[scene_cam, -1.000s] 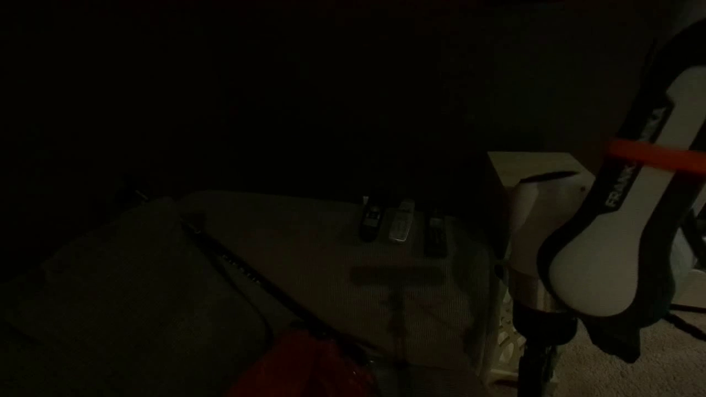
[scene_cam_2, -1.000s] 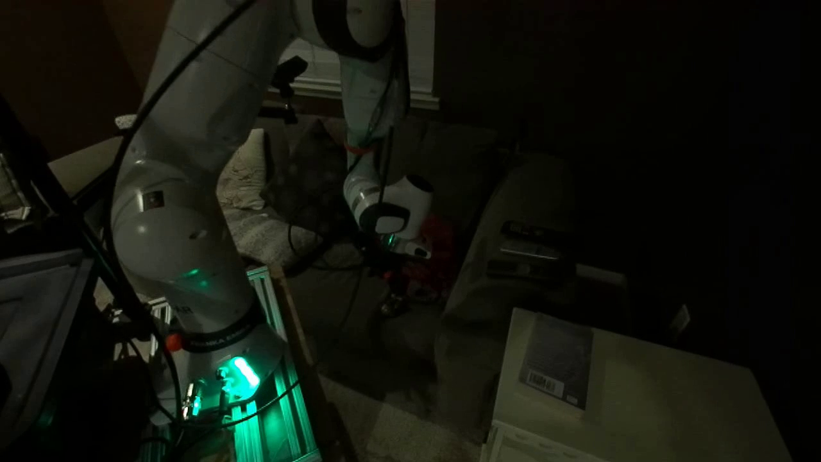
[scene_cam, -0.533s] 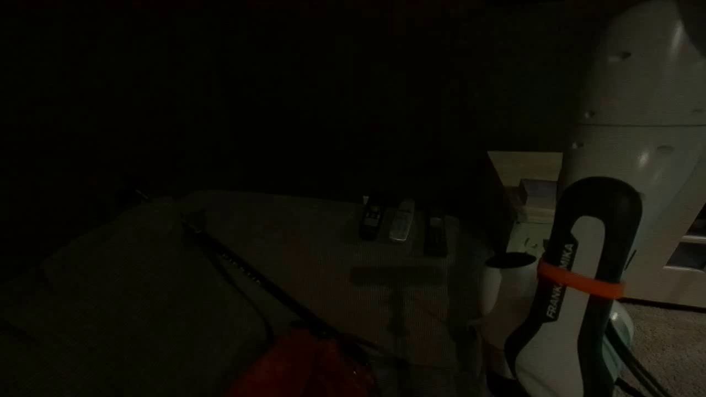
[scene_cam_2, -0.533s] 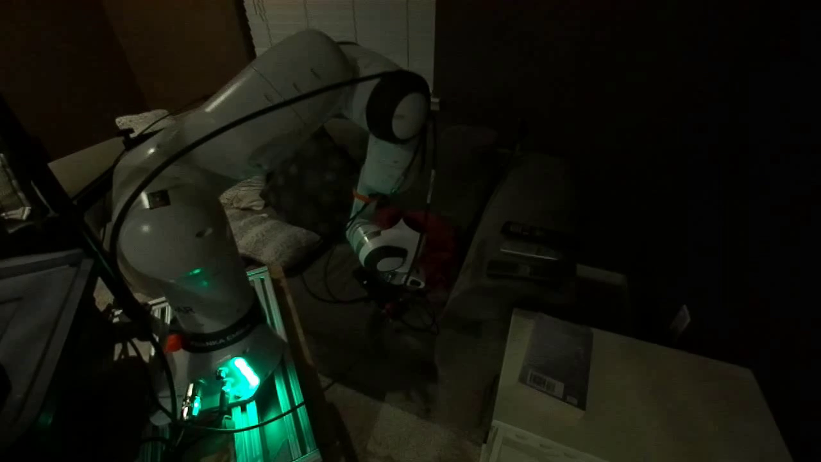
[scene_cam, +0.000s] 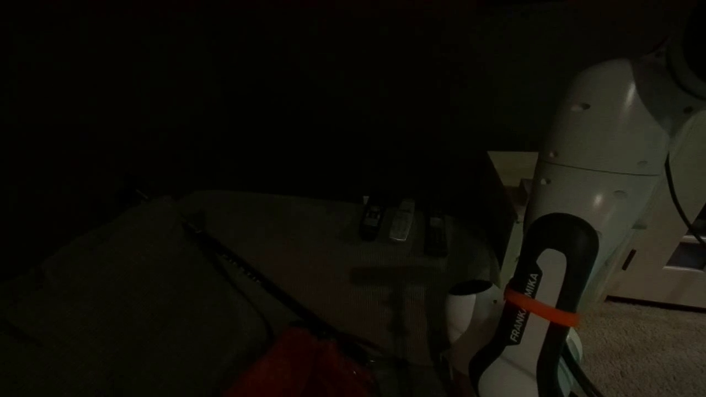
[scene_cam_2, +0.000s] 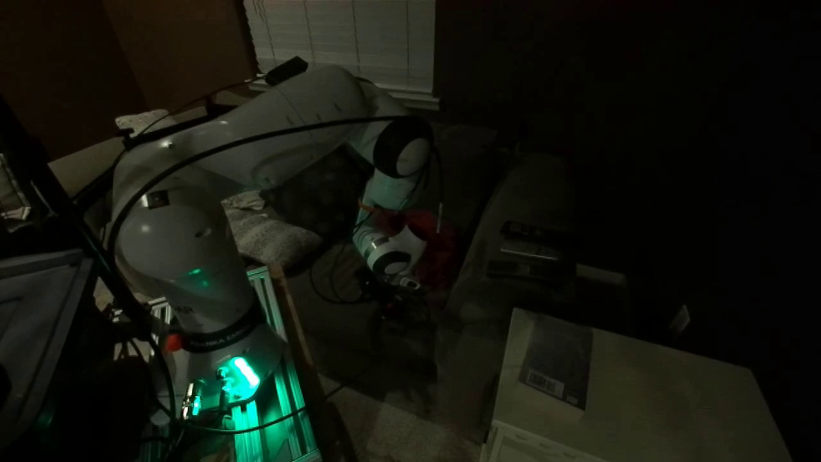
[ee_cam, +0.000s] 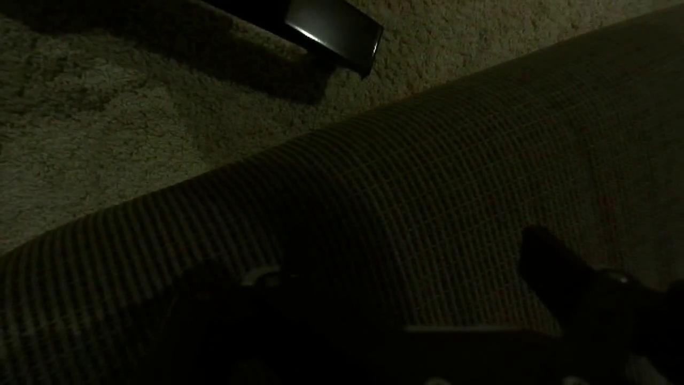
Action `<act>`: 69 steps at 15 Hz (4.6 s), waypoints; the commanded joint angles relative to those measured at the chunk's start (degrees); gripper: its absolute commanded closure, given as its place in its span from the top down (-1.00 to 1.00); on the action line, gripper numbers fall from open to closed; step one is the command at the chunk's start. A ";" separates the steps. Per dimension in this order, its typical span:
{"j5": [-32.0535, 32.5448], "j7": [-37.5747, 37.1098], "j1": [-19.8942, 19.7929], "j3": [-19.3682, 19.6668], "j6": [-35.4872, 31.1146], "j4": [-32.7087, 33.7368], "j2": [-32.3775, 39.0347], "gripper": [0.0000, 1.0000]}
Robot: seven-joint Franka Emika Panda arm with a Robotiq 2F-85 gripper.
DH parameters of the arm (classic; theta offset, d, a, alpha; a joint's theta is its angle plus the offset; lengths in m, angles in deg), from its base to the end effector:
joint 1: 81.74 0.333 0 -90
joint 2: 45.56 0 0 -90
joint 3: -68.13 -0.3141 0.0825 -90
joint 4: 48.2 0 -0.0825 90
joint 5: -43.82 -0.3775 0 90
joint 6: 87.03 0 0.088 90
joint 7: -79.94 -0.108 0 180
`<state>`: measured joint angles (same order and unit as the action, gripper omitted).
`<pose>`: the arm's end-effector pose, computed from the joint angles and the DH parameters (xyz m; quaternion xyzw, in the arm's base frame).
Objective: Remove the toy car from the sofa and put it on the white cabinet
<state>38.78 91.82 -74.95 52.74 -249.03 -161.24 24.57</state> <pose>0.3996 0.2040 -0.1326 -0.9576 -0.1823 0.1821 0.1291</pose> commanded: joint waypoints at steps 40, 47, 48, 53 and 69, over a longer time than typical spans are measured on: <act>-19.51 -27.98 15.18 -2.44 -74.26 -24.62 -20.36 -0.20; -38.13 -29.38 12.28 -3.46 -75.15 -28.34 -35.89 -0.20; -41.94 -28.48 12.02 -3.06 -73.05 -27.72 -37.76 -0.20; -43.58 -29.05 12.51 -0.75 -69.75 -26.04 -39.76 0.30; -65.23 -7.53 2.60 9.49 -51.85 -23.55 -64.65 -0.20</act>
<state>-19.67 73.00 -70.81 59.44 -306.55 -185.56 -36.45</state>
